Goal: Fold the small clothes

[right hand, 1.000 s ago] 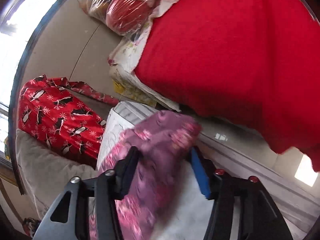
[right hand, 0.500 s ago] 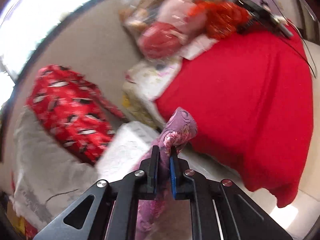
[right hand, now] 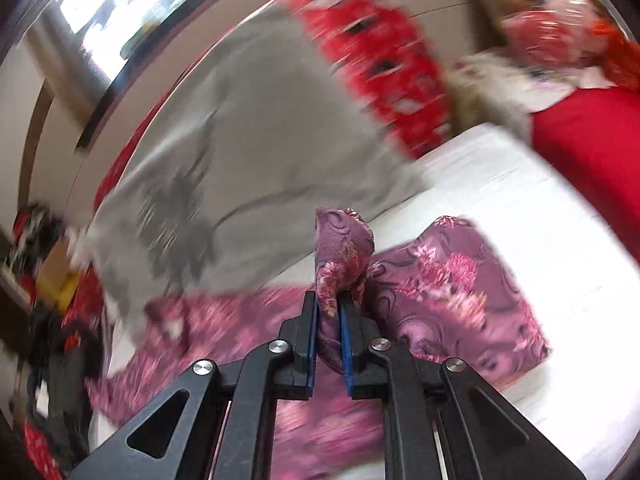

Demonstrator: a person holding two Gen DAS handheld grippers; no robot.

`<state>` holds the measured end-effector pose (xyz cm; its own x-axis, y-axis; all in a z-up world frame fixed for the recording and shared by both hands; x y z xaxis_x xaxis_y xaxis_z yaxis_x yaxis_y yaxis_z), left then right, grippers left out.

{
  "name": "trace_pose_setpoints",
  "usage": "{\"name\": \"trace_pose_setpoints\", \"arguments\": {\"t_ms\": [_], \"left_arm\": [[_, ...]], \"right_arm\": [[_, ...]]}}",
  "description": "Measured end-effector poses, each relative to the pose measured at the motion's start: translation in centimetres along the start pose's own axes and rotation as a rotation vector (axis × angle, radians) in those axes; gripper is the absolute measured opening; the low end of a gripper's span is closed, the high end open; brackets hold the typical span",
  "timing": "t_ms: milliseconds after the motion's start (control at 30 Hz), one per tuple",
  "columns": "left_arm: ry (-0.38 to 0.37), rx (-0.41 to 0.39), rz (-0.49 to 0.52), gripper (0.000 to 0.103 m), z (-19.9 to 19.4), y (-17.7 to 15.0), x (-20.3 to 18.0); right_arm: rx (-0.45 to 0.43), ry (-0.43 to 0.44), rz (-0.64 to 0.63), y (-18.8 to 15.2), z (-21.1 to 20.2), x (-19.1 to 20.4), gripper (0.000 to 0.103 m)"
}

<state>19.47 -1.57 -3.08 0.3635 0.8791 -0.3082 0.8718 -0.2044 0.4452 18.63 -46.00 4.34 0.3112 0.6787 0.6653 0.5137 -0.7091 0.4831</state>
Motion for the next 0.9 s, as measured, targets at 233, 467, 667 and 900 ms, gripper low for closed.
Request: {"name": "trace_pose_setpoints", "arguments": {"t_ms": [233, 467, 667, 900], "left_arm": [[-0.029, -0.019, -0.009, 0.052, -2.5, -0.7, 2.1], [-0.056, -0.057, -0.051, 0.052, -4.9, -1.1, 4.0], [-0.112, -0.027, -0.056, 0.052, -4.0, -0.8, 2.5], [-0.219, 0.052, -0.061, 0.052, 1.3, 2.6, -3.2]], "right_arm": [[0.141, 0.061, -0.157, -8.1, 4.3, 9.8, 0.010], [0.289, 0.158, -0.257, -16.6, 7.1, 17.8, 0.014], [0.398, 0.135, -0.317, -21.7, 7.4, 18.6, 0.014], [0.232, -0.021, -0.179, -16.5, 1.2, 7.9, 0.028]]}}
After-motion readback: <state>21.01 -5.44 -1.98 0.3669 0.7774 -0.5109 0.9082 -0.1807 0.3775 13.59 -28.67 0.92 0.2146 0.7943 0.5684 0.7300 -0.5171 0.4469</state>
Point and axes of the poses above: each gripper's, at about its wrist camera, not at the fingertips, and z roughly the way its jaws point, x to its left, y to its top, the point moved 1 cm from there along z, roughly the way its jaws point, and after that the axes turned 15 degrees about z, right-handed, at the moved point
